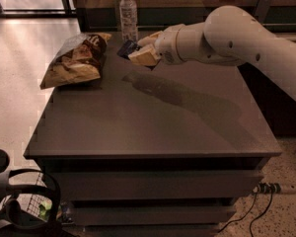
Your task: Move rxbar blueberry near brown chip bag
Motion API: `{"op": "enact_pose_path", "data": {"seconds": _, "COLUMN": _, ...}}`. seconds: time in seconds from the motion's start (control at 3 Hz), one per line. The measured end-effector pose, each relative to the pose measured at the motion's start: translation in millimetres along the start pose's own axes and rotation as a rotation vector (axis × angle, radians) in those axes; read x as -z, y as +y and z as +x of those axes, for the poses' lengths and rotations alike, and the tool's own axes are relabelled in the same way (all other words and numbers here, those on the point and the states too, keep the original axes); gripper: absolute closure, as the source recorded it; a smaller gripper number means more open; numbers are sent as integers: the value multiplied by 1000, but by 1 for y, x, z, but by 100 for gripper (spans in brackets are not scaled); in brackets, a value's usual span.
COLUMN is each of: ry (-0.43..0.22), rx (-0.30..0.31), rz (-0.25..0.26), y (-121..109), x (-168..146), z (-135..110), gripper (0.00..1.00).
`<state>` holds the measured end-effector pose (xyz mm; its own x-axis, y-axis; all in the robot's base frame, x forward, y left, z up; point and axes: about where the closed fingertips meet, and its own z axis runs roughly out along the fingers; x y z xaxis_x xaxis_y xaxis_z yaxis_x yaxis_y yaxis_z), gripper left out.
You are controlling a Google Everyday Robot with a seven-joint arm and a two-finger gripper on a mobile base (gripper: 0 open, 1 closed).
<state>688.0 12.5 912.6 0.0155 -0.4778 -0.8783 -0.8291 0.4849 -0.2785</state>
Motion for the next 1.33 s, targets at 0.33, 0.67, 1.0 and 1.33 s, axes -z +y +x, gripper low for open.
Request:
{"op": "enact_pose_path", "data": {"seconds": 0.33, "ry": -33, "rx": 27, "rz": 19, "y": 9, "x": -45, "z": -6, "gripper": 100}}
{"op": "enact_pose_path", "data": {"seconds": 0.67, "ry": -49, "rx": 42, "rz": 18, "y": 13, "x": -69, "z": -10, "gripper": 100}}
{"op": "enact_pose_path", "data": {"seconds": 1.0, "ry": -51, "rx": 44, "rz": 15, "y": 15, "x": -72, "z": -12, "gripper": 87}}
{"op": "enact_pose_path", "data": {"seconds": 1.33, "ry": -52, "rx": 45, "rz": 10, "y": 17, "x": -74, "z": -13, "gripper": 56}}
